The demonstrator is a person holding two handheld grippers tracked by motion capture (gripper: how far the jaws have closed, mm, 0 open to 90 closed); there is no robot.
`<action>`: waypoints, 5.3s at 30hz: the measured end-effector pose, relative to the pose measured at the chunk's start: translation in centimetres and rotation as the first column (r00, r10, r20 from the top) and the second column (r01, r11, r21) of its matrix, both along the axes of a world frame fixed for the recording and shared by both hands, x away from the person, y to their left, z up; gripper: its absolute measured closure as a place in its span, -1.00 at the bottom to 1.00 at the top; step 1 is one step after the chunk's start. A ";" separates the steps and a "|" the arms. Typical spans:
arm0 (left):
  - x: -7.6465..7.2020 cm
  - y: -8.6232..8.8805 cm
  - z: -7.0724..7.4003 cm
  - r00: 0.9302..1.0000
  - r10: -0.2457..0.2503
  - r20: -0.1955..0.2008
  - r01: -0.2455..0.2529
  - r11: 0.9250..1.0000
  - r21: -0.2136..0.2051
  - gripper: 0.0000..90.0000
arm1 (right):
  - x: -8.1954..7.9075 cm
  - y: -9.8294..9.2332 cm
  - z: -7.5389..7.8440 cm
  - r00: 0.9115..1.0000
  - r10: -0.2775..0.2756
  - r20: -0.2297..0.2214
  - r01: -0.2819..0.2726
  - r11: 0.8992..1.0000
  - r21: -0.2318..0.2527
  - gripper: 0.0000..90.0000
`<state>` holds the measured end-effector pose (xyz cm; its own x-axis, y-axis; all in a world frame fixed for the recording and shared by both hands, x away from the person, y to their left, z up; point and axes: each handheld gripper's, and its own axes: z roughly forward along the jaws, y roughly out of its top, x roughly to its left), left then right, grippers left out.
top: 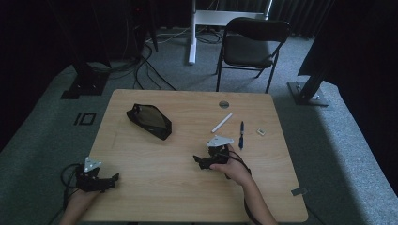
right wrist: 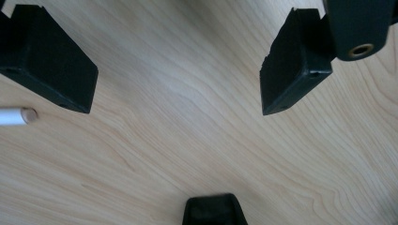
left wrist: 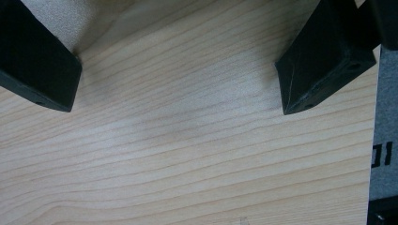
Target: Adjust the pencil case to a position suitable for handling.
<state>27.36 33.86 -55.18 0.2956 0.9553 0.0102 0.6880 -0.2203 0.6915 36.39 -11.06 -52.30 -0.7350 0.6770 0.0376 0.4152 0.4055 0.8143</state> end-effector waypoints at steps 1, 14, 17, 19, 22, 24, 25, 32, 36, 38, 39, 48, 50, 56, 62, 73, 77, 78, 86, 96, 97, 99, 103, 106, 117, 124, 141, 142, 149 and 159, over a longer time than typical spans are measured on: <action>0.0 0.0 0.0 1.000 0.000 0.000 0.000 1.000 0.001 -1.00 | 0.1 0.1 0.0 1.000 0.001 0.000 -0.001 1.000 -0.001 -0.75; 0.0 0.0 0.0 1.000 0.000 0.000 0.000 1.000 0.000 -1.00 | 0.8 1.8 -0.1 1.000 0.011 -0.002 -0.011 1.000 0.012 -0.75; 0.0 0.0 0.0 1.000 0.000 0.000 0.000 1.000 0.001 -1.00 | 1.0 2.2 0.0 1.000 0.014 0.004 -0.014 1.000 0.011 -0.75; 0.0 0.0 0.0 1.000 0.000 0.000 0.000 1.000 0.000 -1.00 | 1.1 2.5 0.0 1.000 0.018 0.010 -0.018 1.000 0.014 -0.75; 0.0 0.0 0.0 1.000 0.000 0.000 0.000 1.000 0.000 -1.00 | 1.3 3.0 0.1 1.000 0.025 0.014 -0.025 1.000 0.017 -0.75; 0.0 0.0 0.0 1.000 0.000 0.000 0.000 1.000 0.000 -1.00 | 1.4 3.2 0.1 0.999 0.031 0.014 -0.031 0.999 0.018 -0.70; 0.0 0.0 0.0 1.000 0.000 0.000 0.000 1.000 0.000 -1.00 | 1.5 3.4 0.1 0.999 0.031 0.014 -0.032 0.999 0.019 -0.70; 0.0 0.0 0.0 1.000 0.000 0.000 0.000 1.000 0.000 -1.00 | 2.0 4.6 0.1 0.999 0.043 0.013 -0.044 0.999 0.023 -0.70; 0.0 0.0 0.0 1.000 0.000 0.000 0.000 1.000 0.000 -1.00 | 2.2 5.2 0.0 0.999 0.049 0.014 -0.049 0.998 0.026 -0.70; 0.0 0.0 0.0 1.000 0.000 0.000 0.000 1.000 0.000 -1.00 | 2.3 5.5 0.0 0.999 0.051 0.014 -0.051 0.998 0.030 -0.70; 0.0 0.0 0.0 1.000 0.000 0.000 0.000 1.000 0.000 -1.00 | 2.4 5.6 0.0 0.999 0.051 0.018 -0.051 0.998 0.030 -0.70; 0.0 0.0 0.0 1.000 0.000 0.000 0.000 1.000 0.000 -1.00 | 3.0 7.0 0.3 0.997 0.061 0.040 -0.062 0.997 0.035 -0.69; 0.0 0.0 0.0 1.000 0.000 0.000 0.000 1.000 0.000 -1.00 | 3.1 7.3 0.3 0.997 0.068 0.048 -0.070 0.997 0.038 -0.69; 0.0 0.0 0.0 1.000 0.000 0.000 0.000 1.000 0.001 -1.00 | 3.5 8.1 0.3 0.996 0.076 0.048 -0.078 0.996 0.039 -0.68; 0.0 0.0 0.0 1.000 0.000 0.000 0.000 1.000 0.000 -1.00 | 4.2 8.8 0.4 0.996 0.075 0.052 -0.077 0.996 0.049 -0.68; 0.0 0.0 0.0 1.000 0.000 0.000 0.000 1.000 0.000 -1.00 | 5.3 9.9 0.3 0.996 0.069 0.052 -0.072 0.996 0.055 -0.68; 0.0 0.0 0.0 1.000 0.000 0.000 0.000 1.000 0.000 -1.00 | 5.7 10.4 0.2 0.996 0.066 0.054 -0.068 0.997 0.046 -0.68; 0.0 0.0 0.0 1.000 0.000 0.000 0.000 1.000 0.000 -1.00 | 5.8 10.4 0.2 0.996 0.065 0.053 -0.068 0.996 0.051 -0.68; 0.0 0.0 0.0 1.000 0.000 0.000 0.000 1.000 0.000 -1.00 | 6.4 10.8 0.7 0.996 0.049 0.071 -0.054 0.997 0.061 -0.63; 0.0 0.0 0.0 1.000 0.000 0.000 0.000 1.000 0.000 -1.00 | 7.0 11.4 1.0 0.992 0.044 0.120 -0.049 0.998 0.040 0.14; 0.0 0.0 0.0 1.000 0.000 0.000 0.000 1.000 0.000 -1.00 | 7.0 11.4 1.0 0.992 0.043 0.121 -0.049 0.998 0.043 0.14; 0.0 0.0 0.0 1.000 0.000 0.000 0.000 1.000 0.000 -1.00 | 7.1 11.5 1.1 0.993 0.039 0.116 -0.045 0.998 0.049 0.14; 0.0 0.0 0.0 1.000 0.000 0.000 0.000 1.000 0.000 -1.00 | 7.4 11.6 1.0 0.993 0.041 0.106 -0.046 0.998 0.044 0.21; 0.0 0.0 0.0 1.000 0.000 0.000 0.000 1.000 0.000 -1.00 | 7.6 11.7 0.9 0.993 0.037 0.110 -0.041 0.999 0.034 0.31; 0.0 0.0 0.0 1.000 0.000 0.000 0.000 1.000 0.000 -1.00 | 8.1 12.2 0.5 0.996 0.043 0.082 -0.045 0.999 0.016 0.54; 0.0 0.0 0.0 1.000 0.000 0.000 0.000 1.000 0.000 -1.00 | 8.1 12.0 0.4 0.997 0.037 0.065 -0.038 0.999 0.015 0.62; 0.0 0.0 0.0 1.000 0.000 0.000 0.000 1.000 0.001 -1.00 | 7.3 10.5 0.4 0.999 0.019 0.046 -0.021 0.999 0.030 0.62; 0.0 0.0 0.0 1.000 0.000 0.000 0.000 1.000 0.001 -1.00 | 7.3 10.5 0.4 0.999 0.019 0.046 -0.021 0.999 0.030 0.62; 0.0 0.0 0.0 1.000 0.000 0.000 0.000 1.000 0.000 -1.00 | 6.8 9.6 0.4 0.999 0.008 0.041 -0.009 0.999 0.032 0.62; 0.0 0.0 0.0 1.000 0.000 0.000 0.000 1.000 0.000 -1.00 | 5.7 8.6 0.3 0.999 -0.011 0.038 0.009 0.999 0.046 0.62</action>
